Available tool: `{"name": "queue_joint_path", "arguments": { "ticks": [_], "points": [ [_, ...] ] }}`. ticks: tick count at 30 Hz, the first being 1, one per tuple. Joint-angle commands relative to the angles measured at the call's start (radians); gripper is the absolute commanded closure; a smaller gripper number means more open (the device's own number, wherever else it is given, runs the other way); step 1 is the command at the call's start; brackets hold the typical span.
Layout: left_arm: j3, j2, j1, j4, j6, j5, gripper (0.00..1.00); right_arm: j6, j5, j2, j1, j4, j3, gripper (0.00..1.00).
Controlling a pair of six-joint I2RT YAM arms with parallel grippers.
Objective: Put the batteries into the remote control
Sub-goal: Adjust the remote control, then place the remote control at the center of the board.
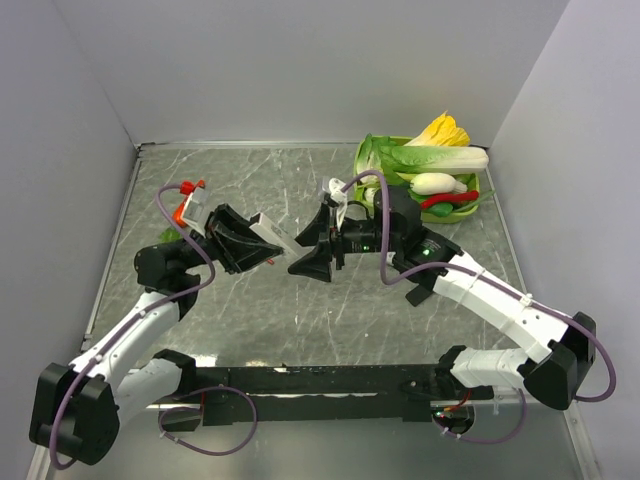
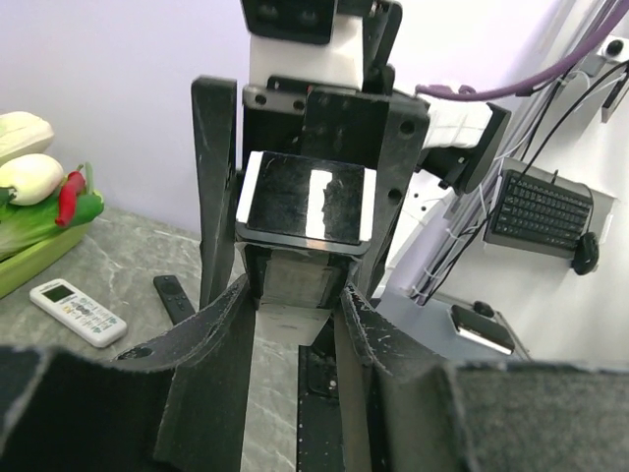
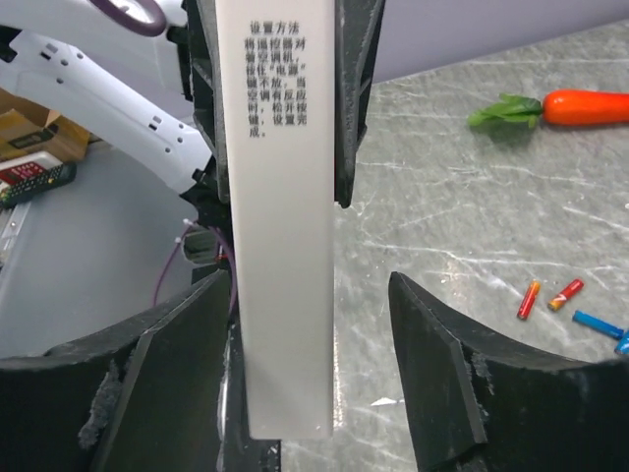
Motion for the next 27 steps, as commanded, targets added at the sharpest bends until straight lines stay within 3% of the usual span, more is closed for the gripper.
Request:
{"name": "queue_joint_path", "arguments": {
  "ticks": [1, 9, 18, 27],
  "points": [
    [0.037, -0.044, -0.004, -0.079, 0.1, -0.019, 0.99, -0.053, -0.022, -0.024, -0.017, -0.093, 0.095, 0.25],
    [0.026, -0.059, -0.003, -0.121, 0.123, -0.039, 0.99, -0.082, -0.051, -0.01, -0.051, -0.182, 0.157, 0.27],
    [0.023, -0.047, -0.003, -0.084, 0.092, -0.029, 0.99, -0.068, -0.103, 0.034, -0.051, -0.168, 0.151, 0.36],
    [0.034, -0.081, -0.001, -0.226, 0.188, -0.049, 0.99, -0.099, -0.13, 0.023, -0.062, -0.217, 0.127, 0.61]
  ]
}}
